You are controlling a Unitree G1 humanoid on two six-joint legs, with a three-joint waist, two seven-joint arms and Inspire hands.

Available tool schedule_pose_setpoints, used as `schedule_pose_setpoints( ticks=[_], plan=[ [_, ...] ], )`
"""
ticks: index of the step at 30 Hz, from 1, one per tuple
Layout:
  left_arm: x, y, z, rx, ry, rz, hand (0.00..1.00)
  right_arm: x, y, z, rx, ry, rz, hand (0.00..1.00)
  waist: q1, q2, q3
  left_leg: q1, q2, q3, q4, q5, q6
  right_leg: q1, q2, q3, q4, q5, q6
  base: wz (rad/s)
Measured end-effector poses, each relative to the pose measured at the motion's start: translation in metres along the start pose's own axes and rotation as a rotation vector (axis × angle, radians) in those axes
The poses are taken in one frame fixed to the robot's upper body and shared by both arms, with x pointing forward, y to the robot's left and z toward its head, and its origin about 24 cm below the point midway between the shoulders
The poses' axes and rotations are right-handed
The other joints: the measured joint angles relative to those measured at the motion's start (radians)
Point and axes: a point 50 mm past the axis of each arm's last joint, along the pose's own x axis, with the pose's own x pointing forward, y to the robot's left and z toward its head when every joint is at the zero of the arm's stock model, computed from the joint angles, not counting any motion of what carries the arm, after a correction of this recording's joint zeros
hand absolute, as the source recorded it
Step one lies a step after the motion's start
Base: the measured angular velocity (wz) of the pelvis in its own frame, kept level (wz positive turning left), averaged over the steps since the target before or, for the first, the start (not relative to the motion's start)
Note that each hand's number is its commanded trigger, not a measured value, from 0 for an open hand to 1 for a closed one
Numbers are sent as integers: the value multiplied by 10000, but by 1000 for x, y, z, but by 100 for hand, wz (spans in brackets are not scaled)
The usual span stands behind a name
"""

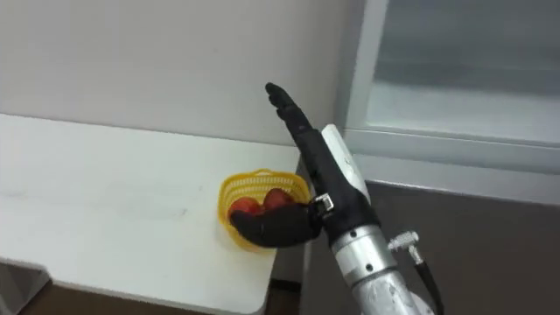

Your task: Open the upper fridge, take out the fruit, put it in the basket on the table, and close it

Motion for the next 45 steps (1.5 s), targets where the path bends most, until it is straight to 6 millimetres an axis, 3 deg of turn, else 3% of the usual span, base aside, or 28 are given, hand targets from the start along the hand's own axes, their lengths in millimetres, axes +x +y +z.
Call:
schedule_pose_setpoints(
  ticks=[2,8,12,14,18,22,25,29,36,38,45],
  plan=[
    [0,-3,2,-5,-178,58,0,-3,1,10,221,-539,-119,0,-355,64,-8,45,-1,70,-42,7,-9,10,5,58,25,1,-1,-7],
    [-1,-12,-6,-41,-75,-156,0,-29,-6,23,-72,-1093,-858,0,-789,209,-13,166,39,314,-86,-4,-6,-35,1,215,82,1,0,-9],
    [-1,-17,-9,-83,51,-308,0,-38,-9,20,81,-921,-1600,0,-1069,368,-28,239,34,403,-182,-12,5,-23,-4,324,110,1,0,-9],
    [-1,-20,-8,-132,34,-331,0,-44,-12,16,-45,-684,-1970,0,-1276,444,-77,293,51,496,-206,-12,5,-73,2,435,119,1,0,-14],
    [-1,-25,-4,-216,-77,-351,0,-55,-17,8,-322,-269,-2498,0,-1312,516,-96,422,91,800,-243,-13,4,-152,22,730,193,5,-4,-24],
    [-1,-26,-6,-431,-68,-182,0,-74,-17,-15,-549,912,-2998,0,-1618,430,-14,495,164,966,-330,-35,-9,-166,49,873,263,6,-5,-12],
    [-1,-29,-7,-218,-84,-157,0,-97,-16,-36,-649,2313,-3223,0,-1800,374,-30,393,155,1079,-277,-72,-2,-341,58,954,223,1,-6,-10],
    [-2,-31,-12,-385,57,-223,0,-123,-20,-49,-732,3429,-3652,0,-2039,386,-38,407,152,1171,-294,-76,-4,-335,79,1012,99,13,-7,-2],
    [-3,-33,-15,-667,101,-247,0,-154,-21,-72,-987,4982,-4171,0,-2200,439,-97,403,177,1364,-458,-84,-26,-463,111,1183,82,13,-7,-9],
    [-3,-33,-16,-667,107,-165,0,-175,-16,-91,-1146,6147,-4037,0,-2258,383,-132,436,179,1364,-474,-97,-44,-441,113,1178,81,13,-6,0],
    [-5,-37,-26,-708,290,-158,0,-230,-6,-122,-1190,8957,-4216,0,-2386,265,-81,592,174,1397,-572,-138,-75,-328,134,1180,-123,4,0,0]
  ],
)
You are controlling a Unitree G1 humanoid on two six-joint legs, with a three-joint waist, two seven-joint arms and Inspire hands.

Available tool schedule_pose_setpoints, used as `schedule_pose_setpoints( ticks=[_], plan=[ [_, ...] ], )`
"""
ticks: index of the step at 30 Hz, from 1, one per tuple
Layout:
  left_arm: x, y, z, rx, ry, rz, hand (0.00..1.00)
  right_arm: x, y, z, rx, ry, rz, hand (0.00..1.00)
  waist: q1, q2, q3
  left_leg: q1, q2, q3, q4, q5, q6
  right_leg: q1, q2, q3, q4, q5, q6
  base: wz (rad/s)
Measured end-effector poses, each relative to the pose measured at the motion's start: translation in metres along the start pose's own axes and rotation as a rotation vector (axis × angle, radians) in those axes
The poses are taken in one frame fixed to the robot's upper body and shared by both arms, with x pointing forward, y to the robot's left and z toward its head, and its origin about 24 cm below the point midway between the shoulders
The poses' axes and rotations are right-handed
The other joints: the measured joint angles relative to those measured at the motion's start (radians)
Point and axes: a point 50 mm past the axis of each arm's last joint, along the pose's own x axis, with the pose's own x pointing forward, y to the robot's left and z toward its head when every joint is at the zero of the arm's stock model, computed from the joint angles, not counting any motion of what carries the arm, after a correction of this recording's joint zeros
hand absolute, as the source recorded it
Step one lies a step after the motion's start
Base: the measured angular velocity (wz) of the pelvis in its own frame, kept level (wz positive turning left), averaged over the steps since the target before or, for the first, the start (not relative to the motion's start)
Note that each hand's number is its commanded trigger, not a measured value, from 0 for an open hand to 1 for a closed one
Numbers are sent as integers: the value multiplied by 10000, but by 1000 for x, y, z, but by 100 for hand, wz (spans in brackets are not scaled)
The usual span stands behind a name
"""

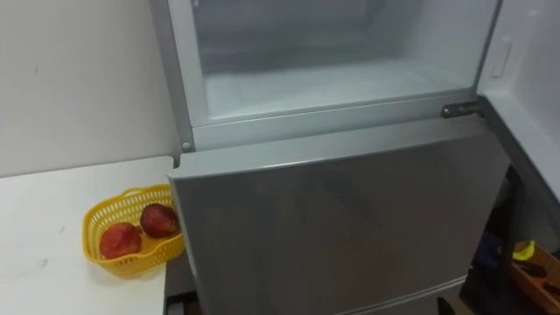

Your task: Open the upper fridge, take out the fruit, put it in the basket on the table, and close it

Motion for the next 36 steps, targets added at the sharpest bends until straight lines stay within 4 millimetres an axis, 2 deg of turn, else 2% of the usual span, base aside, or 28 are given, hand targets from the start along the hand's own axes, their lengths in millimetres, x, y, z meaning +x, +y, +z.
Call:
schedule_pose_setpoints(
  ticks=[3,5,11,15,17,20,24,27,30,32,34,36],
  plan=[
    [0,2,3,-73,-118,59,0,-5,-2,-23,-401,931,-20,0,9,16,-28,-7,8,23,-11,-16,-8,13,19,27,-105,10,-6,0],
    [0,3,3,-101,-65,116,0,-13,-3,-47,-692,2048,37,0,31,-14,-42,-13,17,26,-10,-21,-18,19,27,23,-91,15,-10,0],
    [0,3,3,-75,71,189,0,-40,0,-103,-1758,5066,421,0,106,-49,1,66,21,15,-11,-73,-48,230,33,12,-129,9,-2,0],
    [0,3,-1,-182,345,96,0,-54,-2,-127,-1889,6671,741,0,107,-46,33,150,13,-9,-20,-105,-39,333,29,11,-157,5,4,1],
    [0,5,-3,-461,562,62,0,-68,-5,-144,-1556,8231,773,0,94,-90,-4,186,-9,-106,8,-111,-30,494,32,-26,-297,-5,13,14],
    [0,8,-6,-375,820,-14,0,-87,-8,-160,-1234,10007,1000,0,126,-111,1,192,-43,-353,91,-114,-25,520,-5,-238,-300,-61,26,20],
    [-1,7,-9,-194,1137,-193,0,-97,-7,-166,-1013,11010,1574,0,302,-95,6,231,-36,-367,105,-112,-29,530,7,-240,-276,-62,22,1],
    [-2,7,-14,-639,1397,-277,0,-89,-5,-165,-628,11239,1693,0,372,-139,17,270,-40,-386,97,-112,-29,563,5,-256,-280,-71,11,2],
    [-2,9,-17,-856,1570,-315,0,-81,0,-162,-363,11083,1909,0,366,-225,89,329,-68,-524,125,-111,-30,703,-9,-312,-315,-100,20,13],
    [-2,8,-17,-757,1592,-436,0,-79,7,-159,-407,10901,2384,0,410,-281,104,378,-74,-564,159,-132,-50,821,-16,-403,-423,-120,18,6],
    [-2,7,-16,-731,1599,-483,0,-77,12,-157,-401,10757,2794,0,470,-297,107,340,-63,-583,187,-162,-49,828,-14,-470,-440,-121,18,7],
    [-1,6,-14,-744,1551,-505,0,-76,13,-157,-459,10716,3118,0,575,-230,78,317,-60,-596,190,-187,-55,814,-11,-480,-444,-122,19,0]
  ],
)
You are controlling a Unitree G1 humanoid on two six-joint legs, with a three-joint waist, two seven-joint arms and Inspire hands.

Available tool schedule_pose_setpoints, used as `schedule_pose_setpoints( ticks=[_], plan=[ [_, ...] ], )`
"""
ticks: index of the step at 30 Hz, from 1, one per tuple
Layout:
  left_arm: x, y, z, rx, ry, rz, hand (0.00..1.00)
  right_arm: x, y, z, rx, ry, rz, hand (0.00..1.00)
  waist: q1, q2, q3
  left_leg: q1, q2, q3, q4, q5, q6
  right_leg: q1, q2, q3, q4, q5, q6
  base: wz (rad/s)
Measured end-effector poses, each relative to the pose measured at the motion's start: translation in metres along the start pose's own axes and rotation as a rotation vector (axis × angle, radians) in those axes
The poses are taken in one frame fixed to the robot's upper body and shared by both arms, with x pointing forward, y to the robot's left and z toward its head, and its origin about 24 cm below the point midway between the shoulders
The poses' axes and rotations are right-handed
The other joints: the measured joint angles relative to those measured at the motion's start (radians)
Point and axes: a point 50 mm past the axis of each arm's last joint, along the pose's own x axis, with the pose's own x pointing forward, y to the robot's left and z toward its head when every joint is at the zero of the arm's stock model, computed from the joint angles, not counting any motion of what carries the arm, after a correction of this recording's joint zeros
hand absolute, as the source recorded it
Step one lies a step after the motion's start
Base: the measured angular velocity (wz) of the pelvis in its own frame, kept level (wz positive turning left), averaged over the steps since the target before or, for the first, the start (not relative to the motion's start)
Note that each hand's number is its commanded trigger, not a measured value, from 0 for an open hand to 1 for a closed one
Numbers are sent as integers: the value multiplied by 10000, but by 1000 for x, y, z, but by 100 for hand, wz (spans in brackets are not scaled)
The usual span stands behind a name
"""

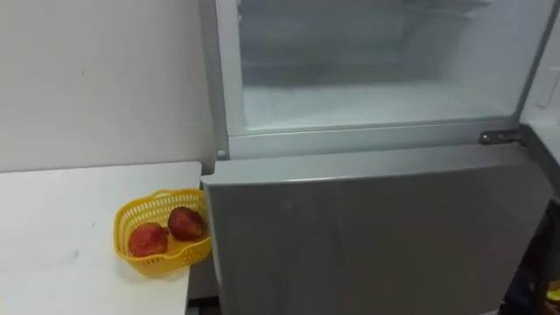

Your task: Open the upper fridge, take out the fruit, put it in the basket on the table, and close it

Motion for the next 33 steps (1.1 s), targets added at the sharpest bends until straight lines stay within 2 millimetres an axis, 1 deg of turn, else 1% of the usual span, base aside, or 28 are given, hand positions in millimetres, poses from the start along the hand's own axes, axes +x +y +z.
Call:
schedule_pose_setpoints(
  ticks=[3,10,12,14,15,17,18,19,20,21,22,23,24,26,27,28,29,30,31,32,33],
  plan=[
    [0,-2,1,-18,29,-50,0,0,0,1,-205,-45,134,0,17,51,-31,-41,-1,-24,0,-20,-9,4,11,-35,10,-2,0,1],
    [0,-4,1,-33,106,-74,0,0,-1,-3,-631,128,181,0,7,90,-29,13,-2,-37,-14,-32,-30,118,22,-58,-4,-12,13,1],
    [0,-4,1,-33,102,-72,0,0,-1,-4,-306,178,59,0,-3,74,6,-5,3,-40,-25,-33,-31,166,28,-35,3,-12,13,0],
    [0,-4,2,-41,97,-66,0,0,-2,-8,348,312,-103,0,-6,121,8,-18,16,-81,-20,-66,-46,109,37,-51,-4,-13,12,0],
    [0,-4,1,-41,126,-74,0,-1,-3,-10,602,381,-140,0,-10,108,17,-22,13,-113,-12,-68,-45,118,37,-48,-4,-14,11,3],
    [0,-6,1,-80,173,-112,0,-2,-3,-18,1736,653,-358,0,5,160,-2,19,30,-131,-5,-71,-44,130,30,-17,-3,-32,1,0],
    [0,-6,1,-92,172,-122,0,-2,-3,-20,2059,729,-403,0,-8,167,-2,21,22,-138,2,-71,-44,124,31,-18,-3,-33,1,0],
    [0,-7,0,-100,185,-136,0,-3,-3,-24,2772,911,-498,0,-51,171,-9,17,-2,-156,9,-70,-45,116,33,-21,-4,-36,-5,5],
    [0,-7,-2,-127,215,-138,0,-3,-4,-27,3639,1113,-598,0,-179,139,-28,27,-19,-190,8,-68,-44,145,24,-36,-2,-63,-15,6],
    [0,-8,-3,-177,238,-139,0,-3,-5,-28,4046,1185,-651,0,-245,144,-24,37,-26,-195,8,-68,-44,167,20,-37,-1,-72,-12,5],
    [0,-7,-7,-434,295,-117,0,-3,-7,-31,4952,1326,-780,0,-362,121,-31,62,-36,-193,0,-68,-43,225,13,-32,-13,-79,-5,0],
    [-1,-5,-11,-757,324,-25,0,-4,-11,-35,6209,1471,-1013,0,-504,125,-22,107,-53,-202,-7,-68,-43,265,-3,-38,1,-117,3,0],
    [-1,-3,-11,-859,286,49,0,-4,-13,-34,6992,1475,-1155,0,-581,64,-52,128,-67,-223,-6,-68,-42,270,-12,-44,14,-131,7,4],
    [-2,4,-11,-1292,112,368,0,-4,-26,-32,9844,1439,-1911,0,-859,44,-47,141,-95,-189,0,-68,-40,268,-31,-43,24,-147,23,0],
    [-3,5,-15,-1457,156,421,0,-5,-30,-31,10501,1368,-2109,0,-909,29,-48,157,-102,-186,-4,-68,-39,265,-36,-30,33,-151,29,0],
    [-4,10,-17,-1859,79,605,0,-5,-40,-27,11883,1134,-2541,0,-1086,4,-58,178,-118,-182,-16,-67,-38,274,-51,-25,47,-177,40,0],
    [-4,15,-18,-2257,0,877,0,-6,-52,-21,13235,771,-2924,0,-1181,-28,-52,208,-127,-176,-21,-67,-37,270,-63,-22,96,-199,48,-3],
    [-5,18,-18,-2352,-47,1044,0,-7,-58,-19,13724,638,-3105,0,-1211,-60,-48,214,-129,-165,-20,-67,-37,259,-69,-32,135,-210,52,0],
    [-6,23,-19,-2306,-148,1291,0,-8,-70,-11,14409,420,-3461,0,-1362,-134,-58,216,-139,-160,-22,-66,-37,256,-82,-39,160,-240,53,0],
    [-7,27,-18,-2277,-254,1517,0,-9,-82,-1,15004,152,-3858,0,-1433,-187,-43,195,-138,-138,-26,-66,-36,242,-80,-29,157,-243,56,0],
    [-7,29,-17,-2270,-317,1590,0,-11,-89,4,15152,-28,-4079,0,-1445,-208,-45,187,-137,-123,-41,-66,-36,221,-79,-20,156,-245,57,-5]
  ],
)
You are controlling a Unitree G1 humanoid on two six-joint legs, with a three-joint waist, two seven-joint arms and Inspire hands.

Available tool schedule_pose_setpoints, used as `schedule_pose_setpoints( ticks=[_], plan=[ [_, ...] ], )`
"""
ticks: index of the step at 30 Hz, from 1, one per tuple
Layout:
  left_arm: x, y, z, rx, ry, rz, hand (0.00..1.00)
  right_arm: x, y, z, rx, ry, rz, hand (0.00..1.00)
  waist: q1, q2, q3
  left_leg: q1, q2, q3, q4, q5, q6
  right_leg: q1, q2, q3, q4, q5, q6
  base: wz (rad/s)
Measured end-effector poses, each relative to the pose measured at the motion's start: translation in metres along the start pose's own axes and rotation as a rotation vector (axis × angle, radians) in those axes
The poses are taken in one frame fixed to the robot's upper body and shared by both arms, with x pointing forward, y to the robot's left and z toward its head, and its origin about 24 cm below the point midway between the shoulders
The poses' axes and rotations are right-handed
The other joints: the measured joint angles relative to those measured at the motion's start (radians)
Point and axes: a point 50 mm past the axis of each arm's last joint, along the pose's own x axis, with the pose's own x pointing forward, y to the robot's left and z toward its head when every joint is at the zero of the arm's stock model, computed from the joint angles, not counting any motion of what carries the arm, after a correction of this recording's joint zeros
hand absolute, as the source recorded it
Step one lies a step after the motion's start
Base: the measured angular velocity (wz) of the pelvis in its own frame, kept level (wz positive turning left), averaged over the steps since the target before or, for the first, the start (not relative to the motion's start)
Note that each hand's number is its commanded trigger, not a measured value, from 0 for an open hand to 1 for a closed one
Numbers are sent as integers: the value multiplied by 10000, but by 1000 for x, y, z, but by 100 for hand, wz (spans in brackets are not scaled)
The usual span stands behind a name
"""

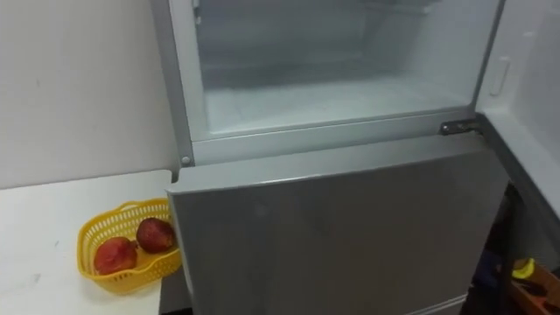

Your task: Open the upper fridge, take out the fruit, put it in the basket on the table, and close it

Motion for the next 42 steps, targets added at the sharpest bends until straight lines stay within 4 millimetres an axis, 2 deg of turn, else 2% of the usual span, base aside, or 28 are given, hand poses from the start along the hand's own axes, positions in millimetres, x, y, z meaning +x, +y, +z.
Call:
schedule_pose_setpoints(
  ticks=[2,6,8,11,16,18,21,23,24,26,31,36,38,42],
  plan=[
    [-1,3,6,-2,-318,243,0,-6,14,29,412,-1076,-6,0,-17,-60,-11,-26,3,53,-54,0,3,-140,-1,56,15,-25,11,-6],
    [-1,4,9,21,-450,399,0,-26,44,66,1071,-2570,177,0,29,-75,-23,-119,29,174,-93,2,3,-386,10,187,240,-26,6,-11],
    [-2,7,14,42,-682,498,0,-48,69,92,1338,-3814,577,0,-93,-52,-23,-286,27,194,-52,12,15,-603,2,237,366,-25,7,-3],
    [-3,10,21,33,-973,817,0,-81,88,122,1184,-5946,1024,0,-102,-75,-20,-351,27,200,-60,14,17,-675,5,254,383,-24,6,0],
    [-3,9,19,262,-982,885,0,-130,97,153,2005,-8412,1525,0,57,-144,15,-354,34,201,-61,14,17,-677,12,235,355,-21,7,0],
    [-3,7,19,396,-1043,808,0,-143,96,158,1934,-9376,1534,0,130,-148,18,-357,35,200,-60,14,18,-679,10,226,369,-22,7,0],
    [-2,3,16,562,-1012,692,0,-175,101,164,2130,-10880,2109,0,142,-104,9,-376,47,206,-51,14,18,-712,14,224,389,-22,7,0],
    [-1,-2,11,960,-833,612,0,-203,105,164,2594,-11977,2850,0,187,-79,-3,-345,62,215,-48,14,17,-688,29,227,394,-21,5,0],
    [0,-4,11,1044,-807,558,0,-209,106,164,2693,-12238,3031,0,176,-73,-9,-339,64,216,-48,14,17,-684,31,227,396,-20,4,0],
    [0,-8,8,1143,-825,410,0,-234,99,165,3411,-13165,3530,0,299,-70,-14,-336,65,216,-52,14,17,-694,31,230,410,-18,0,0],
    [0,-12,-3,1149,-563,291,0,-254,94,167,4269,-14293,3673,0,379,-22,-26,-321,75,184,-61,15,16,-713,31,200,508,-19,2,0],
    [1,-14,0,1207,-786,100,0,-271,95,165,4727,-14663,4360,0,432,-6,-30,-331,88,181,-46,19,10,-733,22,28,547,-20,3,0],
    [1,-15,2,1217,-897,47,0,-296,94,167,5877,-15207,5236,0,437,-15,-28,-381,115,201,-27,21,7,-849,20,-50,647,-20,2,-6],
    [2,-16,5,1282,-880,-49,0,-330,86,162,7019,-16848,6308,0,610,-77,-50,-338,131,196,-18,22,4,-811,26,-53,684,-19,2,0]
  ],
)
